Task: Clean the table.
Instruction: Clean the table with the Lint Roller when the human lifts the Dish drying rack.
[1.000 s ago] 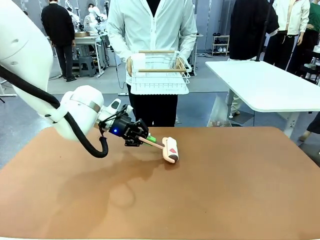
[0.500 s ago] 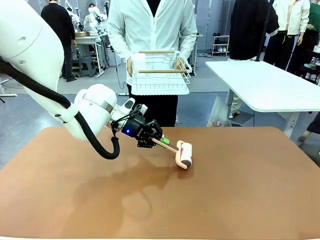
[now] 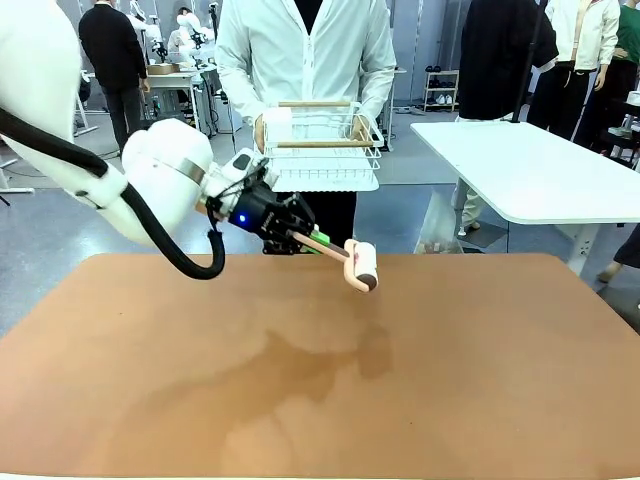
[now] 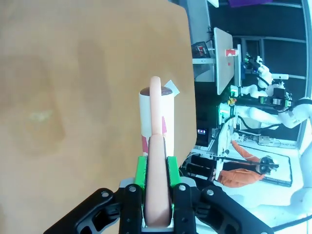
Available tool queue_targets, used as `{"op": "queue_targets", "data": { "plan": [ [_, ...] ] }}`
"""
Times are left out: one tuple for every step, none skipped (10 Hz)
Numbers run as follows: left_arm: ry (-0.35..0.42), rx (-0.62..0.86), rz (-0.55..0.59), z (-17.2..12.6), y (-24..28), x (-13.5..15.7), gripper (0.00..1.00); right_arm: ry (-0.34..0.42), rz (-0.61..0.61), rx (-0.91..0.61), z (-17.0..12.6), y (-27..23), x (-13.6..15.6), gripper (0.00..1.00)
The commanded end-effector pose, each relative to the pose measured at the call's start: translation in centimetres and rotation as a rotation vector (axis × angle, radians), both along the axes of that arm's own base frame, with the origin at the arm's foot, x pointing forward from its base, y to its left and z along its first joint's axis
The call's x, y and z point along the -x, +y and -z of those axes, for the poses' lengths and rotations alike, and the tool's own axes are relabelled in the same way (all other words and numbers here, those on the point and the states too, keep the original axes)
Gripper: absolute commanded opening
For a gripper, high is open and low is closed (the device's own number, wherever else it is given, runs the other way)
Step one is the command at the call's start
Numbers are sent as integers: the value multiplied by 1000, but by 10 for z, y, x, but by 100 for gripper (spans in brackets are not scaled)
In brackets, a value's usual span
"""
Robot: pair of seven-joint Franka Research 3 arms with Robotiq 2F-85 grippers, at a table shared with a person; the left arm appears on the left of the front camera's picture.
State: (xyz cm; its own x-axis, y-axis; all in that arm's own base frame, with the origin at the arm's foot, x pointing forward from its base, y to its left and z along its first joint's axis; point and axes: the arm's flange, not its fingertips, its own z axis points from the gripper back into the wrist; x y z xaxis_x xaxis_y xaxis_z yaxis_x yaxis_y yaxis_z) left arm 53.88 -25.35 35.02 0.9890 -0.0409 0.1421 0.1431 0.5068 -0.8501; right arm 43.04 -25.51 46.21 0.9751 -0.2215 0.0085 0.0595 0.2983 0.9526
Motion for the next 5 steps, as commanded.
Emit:
{"op": "queue_targets", "data": {
  "plan": [
    [51,-40,17,-21,14,14,19,-2,0,-3,-2,1,2,100],
    [45,-58,13,-26,20,18,19,-2,0,-3,-2,1,2,100],
    [28,-81,-3,-36,27,21,19,-2,0,-3,-2,1,2,100],
    [46,-117,13,-50,39,22,19,-2,0,-3,-2,1,2,100],
    [48,-214,17,-76,64,23,19,-2,0,-3,-2,1,2,100]
  ]
}}
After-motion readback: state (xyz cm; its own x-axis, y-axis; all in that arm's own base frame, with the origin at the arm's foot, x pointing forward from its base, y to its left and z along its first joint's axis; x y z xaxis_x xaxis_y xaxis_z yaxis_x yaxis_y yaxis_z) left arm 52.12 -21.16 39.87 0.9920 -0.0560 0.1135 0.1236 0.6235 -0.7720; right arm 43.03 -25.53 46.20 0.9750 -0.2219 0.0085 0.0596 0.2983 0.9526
